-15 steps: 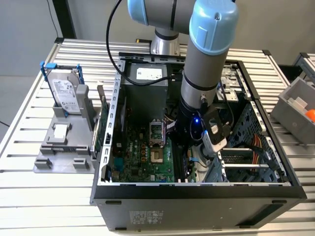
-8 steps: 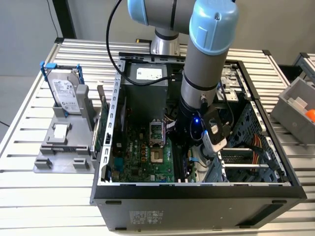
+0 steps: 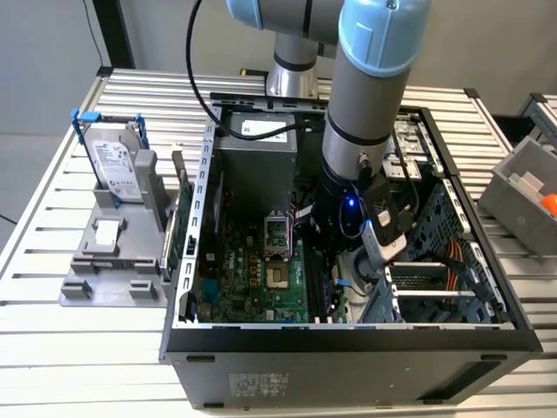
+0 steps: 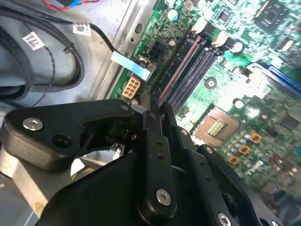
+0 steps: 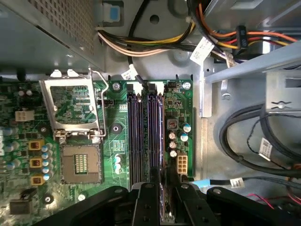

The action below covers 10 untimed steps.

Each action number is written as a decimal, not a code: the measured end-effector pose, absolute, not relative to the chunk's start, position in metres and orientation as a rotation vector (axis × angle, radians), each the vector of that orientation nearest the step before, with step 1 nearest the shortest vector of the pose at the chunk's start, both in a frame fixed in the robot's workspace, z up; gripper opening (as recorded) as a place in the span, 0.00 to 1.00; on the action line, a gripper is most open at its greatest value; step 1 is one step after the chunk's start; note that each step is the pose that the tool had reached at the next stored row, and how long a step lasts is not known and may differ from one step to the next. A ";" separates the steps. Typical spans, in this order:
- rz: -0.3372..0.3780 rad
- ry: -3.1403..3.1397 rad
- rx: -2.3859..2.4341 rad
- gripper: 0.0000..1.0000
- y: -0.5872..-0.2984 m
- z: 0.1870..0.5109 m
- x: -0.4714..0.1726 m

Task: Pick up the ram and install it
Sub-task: 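Insert the ram into the slot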

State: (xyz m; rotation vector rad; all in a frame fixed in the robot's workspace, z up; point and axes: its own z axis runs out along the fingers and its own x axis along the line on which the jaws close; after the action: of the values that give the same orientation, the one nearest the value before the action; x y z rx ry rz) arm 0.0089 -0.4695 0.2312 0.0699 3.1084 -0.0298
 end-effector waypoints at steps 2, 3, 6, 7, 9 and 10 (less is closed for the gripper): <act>-0.030 3.108 0.072 1.00 -0.470 0.238 0.009; -0.030 3.108 0.072 1.00 -0.470 0.243 0.009; -0.030 3.108 0.073 1.00 -0.470 0.251 0.009; -0.028 3.108 0.074 1.00 -0.470 0.252 0.009; -0.023 3.108 0.074 1.00 -0.471 0.252 0.009; -0.020 3.109 0.074 1.00 -0.471 0.252 0.009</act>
State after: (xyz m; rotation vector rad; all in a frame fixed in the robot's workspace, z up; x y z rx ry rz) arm 0.0089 -0.4709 0.2523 0.0744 3.1085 -0.0204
